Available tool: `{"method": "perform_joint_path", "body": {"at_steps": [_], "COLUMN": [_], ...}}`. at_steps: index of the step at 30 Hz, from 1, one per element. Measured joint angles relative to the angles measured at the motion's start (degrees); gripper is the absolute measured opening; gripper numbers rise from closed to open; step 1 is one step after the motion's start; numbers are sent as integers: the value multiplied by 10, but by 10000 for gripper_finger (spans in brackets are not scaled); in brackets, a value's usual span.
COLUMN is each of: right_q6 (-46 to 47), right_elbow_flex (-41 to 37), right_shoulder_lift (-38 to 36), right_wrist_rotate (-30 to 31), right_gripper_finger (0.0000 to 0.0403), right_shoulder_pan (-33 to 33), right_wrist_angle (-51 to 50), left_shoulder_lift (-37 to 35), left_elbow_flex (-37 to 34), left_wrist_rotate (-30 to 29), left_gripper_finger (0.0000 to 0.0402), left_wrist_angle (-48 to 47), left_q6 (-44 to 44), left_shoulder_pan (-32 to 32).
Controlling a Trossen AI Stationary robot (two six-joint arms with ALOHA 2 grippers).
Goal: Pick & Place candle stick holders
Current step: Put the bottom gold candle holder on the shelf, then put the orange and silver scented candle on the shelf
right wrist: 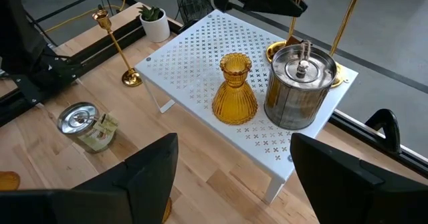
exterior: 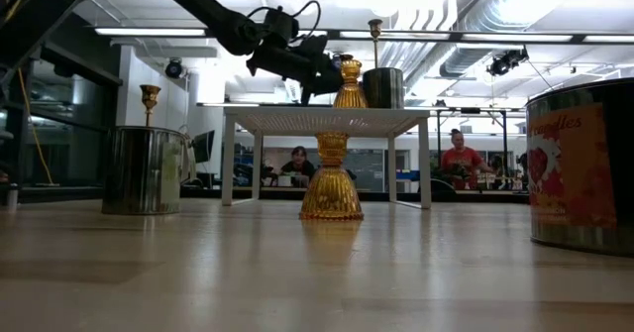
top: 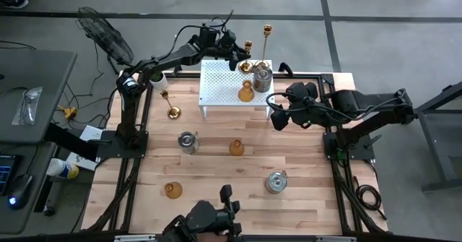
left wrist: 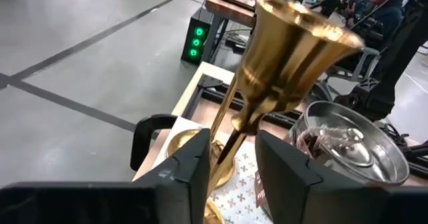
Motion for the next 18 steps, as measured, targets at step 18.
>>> {"method": "perform_joint_path", "body": {"at_steps": [18], "right_q6": [0], "right_elbow_flex": [0], "right_shoulder_lift": [0], "right_wrist_rotate": [-8], "right_gripper_finger": [281], "right_shoulder_pan": [0], "right_wrist_angle": [0], "left_shoulder_lift": [-17], "left_elbow_flex": [2], "left_wrist_rotate": [17], "left_gripper_finger": [136], "left_wrist_angle": [-41], "left_q6": [17], "left_shoulder_pan": [14]}}
